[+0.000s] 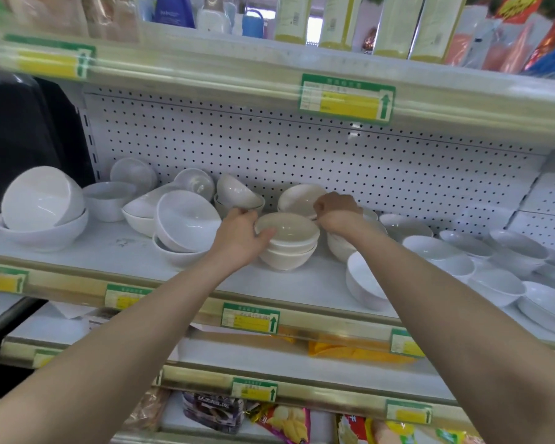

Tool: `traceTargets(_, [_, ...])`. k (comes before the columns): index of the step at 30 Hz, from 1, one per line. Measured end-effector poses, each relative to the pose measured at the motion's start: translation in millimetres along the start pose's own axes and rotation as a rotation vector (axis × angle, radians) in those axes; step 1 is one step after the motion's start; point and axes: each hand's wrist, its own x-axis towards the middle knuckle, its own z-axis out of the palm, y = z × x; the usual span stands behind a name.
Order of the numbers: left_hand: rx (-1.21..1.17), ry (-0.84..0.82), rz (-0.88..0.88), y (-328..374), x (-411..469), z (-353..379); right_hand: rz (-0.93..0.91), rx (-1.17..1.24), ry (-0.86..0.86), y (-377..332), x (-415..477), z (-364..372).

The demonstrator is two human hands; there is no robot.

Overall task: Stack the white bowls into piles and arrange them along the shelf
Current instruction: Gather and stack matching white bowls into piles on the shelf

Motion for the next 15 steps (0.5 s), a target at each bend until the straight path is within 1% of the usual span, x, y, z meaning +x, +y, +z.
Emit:
traceTargets(3, [0.018,0.016,-0.008,9.2,26.1,-1.3,-0.023,0.024,0.141,21.3,20.2,-12.5])
traceTargets(5, [0.072,-0.012,-0.035,16.4,48.6,0.4,-0.044,0.040,0.166,33.8,38.3,-18.7])
traceTargets(8, [0.143,-0.106,-0.075,26.8,83.7,7.6,-0.028,0.022,0.167,42.6,66.3,-23.0])
traceTargets(11, [0.175,-0.179,-0.040,30.1,108.7,18.3,-0.015,0.021,0.130,44.2,90.2,-21.0])
traceTargets(15, [0.171,-0.244,0.014,26.8,130.0,34.3,-0.014,0.023,0.033,43.0,115.8,-6.4])
